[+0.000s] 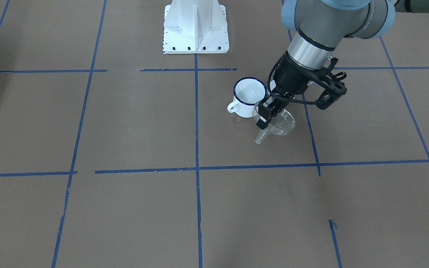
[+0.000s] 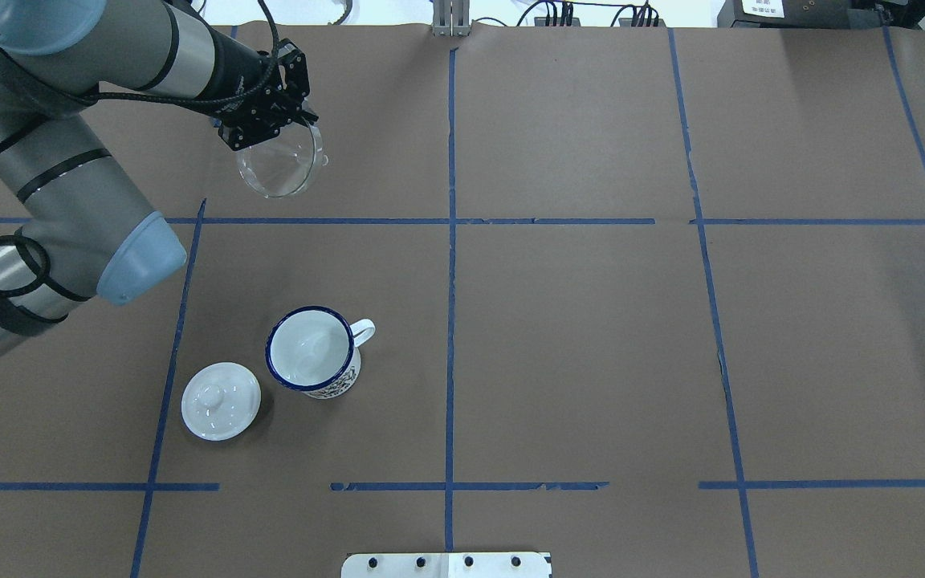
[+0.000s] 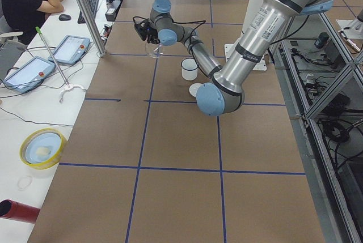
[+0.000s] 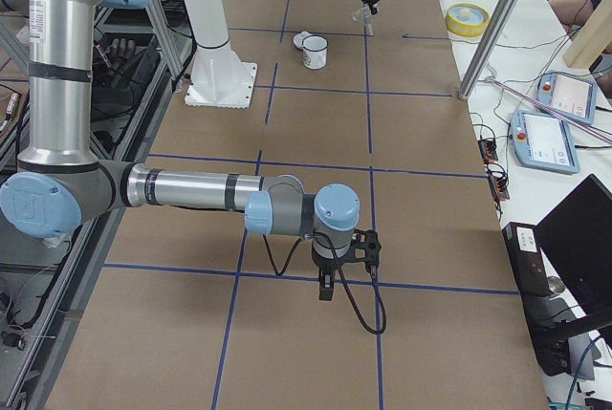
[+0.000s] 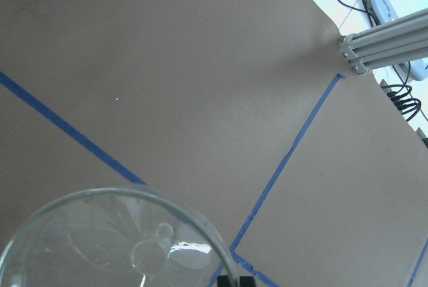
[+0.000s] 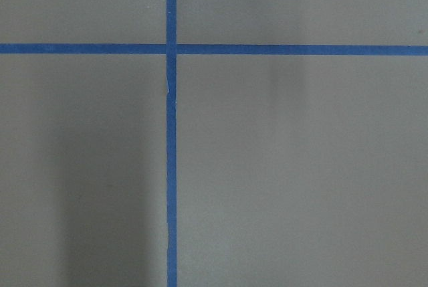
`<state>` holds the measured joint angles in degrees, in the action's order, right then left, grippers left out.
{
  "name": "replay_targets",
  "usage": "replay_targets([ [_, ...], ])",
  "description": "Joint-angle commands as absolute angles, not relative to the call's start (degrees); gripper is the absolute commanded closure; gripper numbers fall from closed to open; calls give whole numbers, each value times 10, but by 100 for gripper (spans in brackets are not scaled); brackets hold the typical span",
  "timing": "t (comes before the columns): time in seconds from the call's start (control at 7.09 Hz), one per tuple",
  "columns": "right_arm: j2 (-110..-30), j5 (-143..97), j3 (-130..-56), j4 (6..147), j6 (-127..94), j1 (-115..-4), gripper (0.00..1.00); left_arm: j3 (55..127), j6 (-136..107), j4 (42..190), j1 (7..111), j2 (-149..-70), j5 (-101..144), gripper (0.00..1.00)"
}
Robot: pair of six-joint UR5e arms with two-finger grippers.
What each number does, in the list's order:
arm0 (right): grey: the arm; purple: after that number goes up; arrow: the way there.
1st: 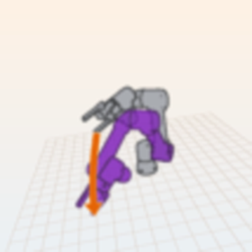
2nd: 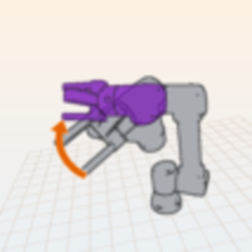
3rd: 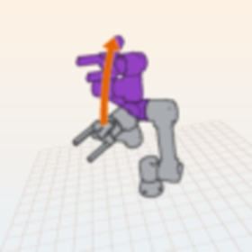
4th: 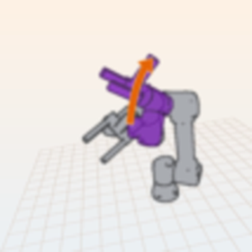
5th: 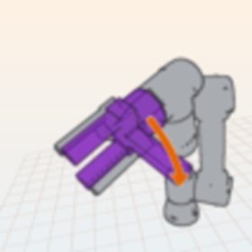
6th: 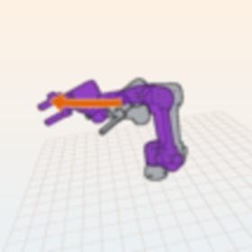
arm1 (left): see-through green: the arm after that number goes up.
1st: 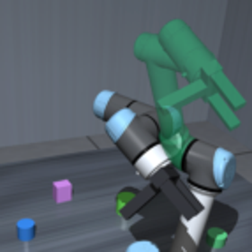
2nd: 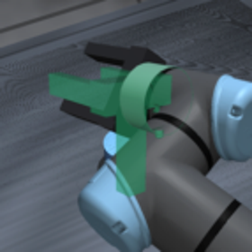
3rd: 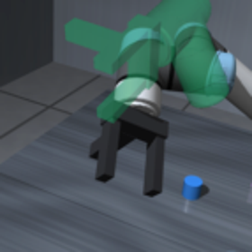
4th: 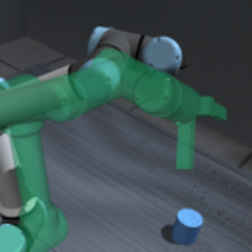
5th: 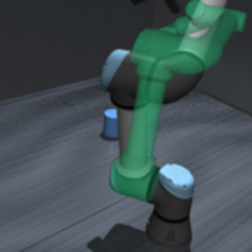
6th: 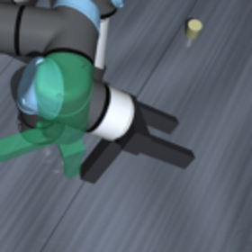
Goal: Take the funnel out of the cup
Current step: 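Lift the funnel out of the mug with the left gripper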
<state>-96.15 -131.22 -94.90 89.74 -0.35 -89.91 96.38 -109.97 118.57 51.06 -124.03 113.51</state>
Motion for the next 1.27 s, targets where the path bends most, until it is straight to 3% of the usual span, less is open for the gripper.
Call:
replay_targets([
  [0.0, -962, -1312, -949, 897, -4, -899, 0, 816, -1125, 1430, 531, -1238, 1045, 100],
  [0.14, -962, -1312, -949, 897, -4, -899, 0, 763, -1174, 1522, 513, -1236, 1000, 100],
  [0.56, -962, -1312, -949, 897, -4, -899, 0, 697, -1201, 1599, 467, -1232, 940, 100],
  [1.13, -962, -1312, -949, 897, -4, -899, 0, 653, -1217, 1682, 459, -1232, 940, 100],
])
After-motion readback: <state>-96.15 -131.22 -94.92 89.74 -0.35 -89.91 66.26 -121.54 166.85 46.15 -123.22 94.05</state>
